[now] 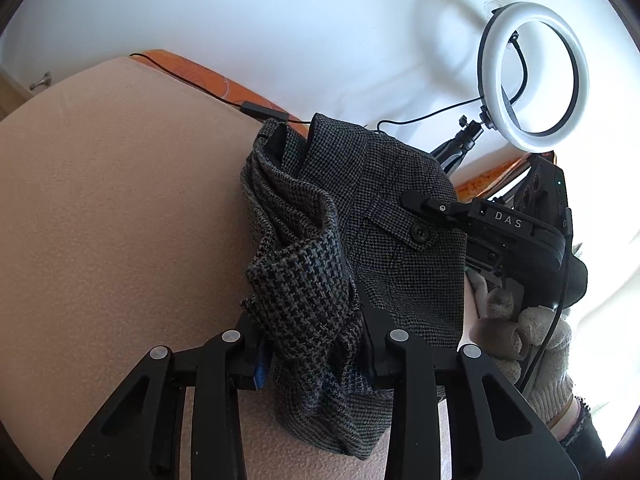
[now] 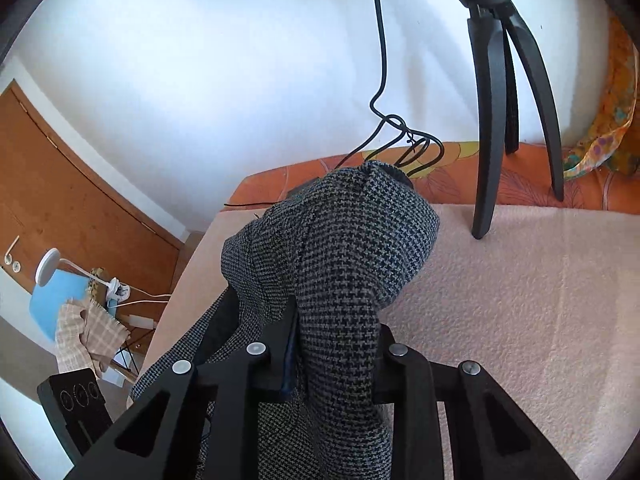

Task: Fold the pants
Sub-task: 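Lift the folded trousers and carry them toward the dark garment stack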

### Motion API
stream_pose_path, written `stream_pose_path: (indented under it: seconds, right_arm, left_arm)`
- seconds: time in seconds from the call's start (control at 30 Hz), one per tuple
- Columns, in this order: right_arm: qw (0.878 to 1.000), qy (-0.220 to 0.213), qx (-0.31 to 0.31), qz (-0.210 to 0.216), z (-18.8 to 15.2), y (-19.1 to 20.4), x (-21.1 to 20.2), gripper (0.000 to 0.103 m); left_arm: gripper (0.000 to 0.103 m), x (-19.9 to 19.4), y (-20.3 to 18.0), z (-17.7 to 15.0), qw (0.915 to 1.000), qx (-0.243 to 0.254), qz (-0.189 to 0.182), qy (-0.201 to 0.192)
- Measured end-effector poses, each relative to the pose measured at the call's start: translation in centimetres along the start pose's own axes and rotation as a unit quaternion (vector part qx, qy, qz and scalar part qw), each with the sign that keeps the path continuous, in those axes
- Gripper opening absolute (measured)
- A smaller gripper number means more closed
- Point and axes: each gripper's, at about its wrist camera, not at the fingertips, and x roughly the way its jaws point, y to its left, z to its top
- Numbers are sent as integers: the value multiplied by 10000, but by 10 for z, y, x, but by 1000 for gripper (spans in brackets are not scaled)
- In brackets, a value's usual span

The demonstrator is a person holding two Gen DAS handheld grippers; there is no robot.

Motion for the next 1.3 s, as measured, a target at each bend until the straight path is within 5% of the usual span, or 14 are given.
stream_pose_path:
  seconds: [0.37, 1.3]
  right_arm:
    - [9989, -273, -262, -262, -12, 3, -79, 23]
    - [9802, -1266, -186, -1508, -10, -154, -325, 23]
  left_arm:
    - [32, -17, -56, -28, 9980, 433, -449, -2]
    - [32, 60, -296, -79, 9683, 1713, -1794, 308]
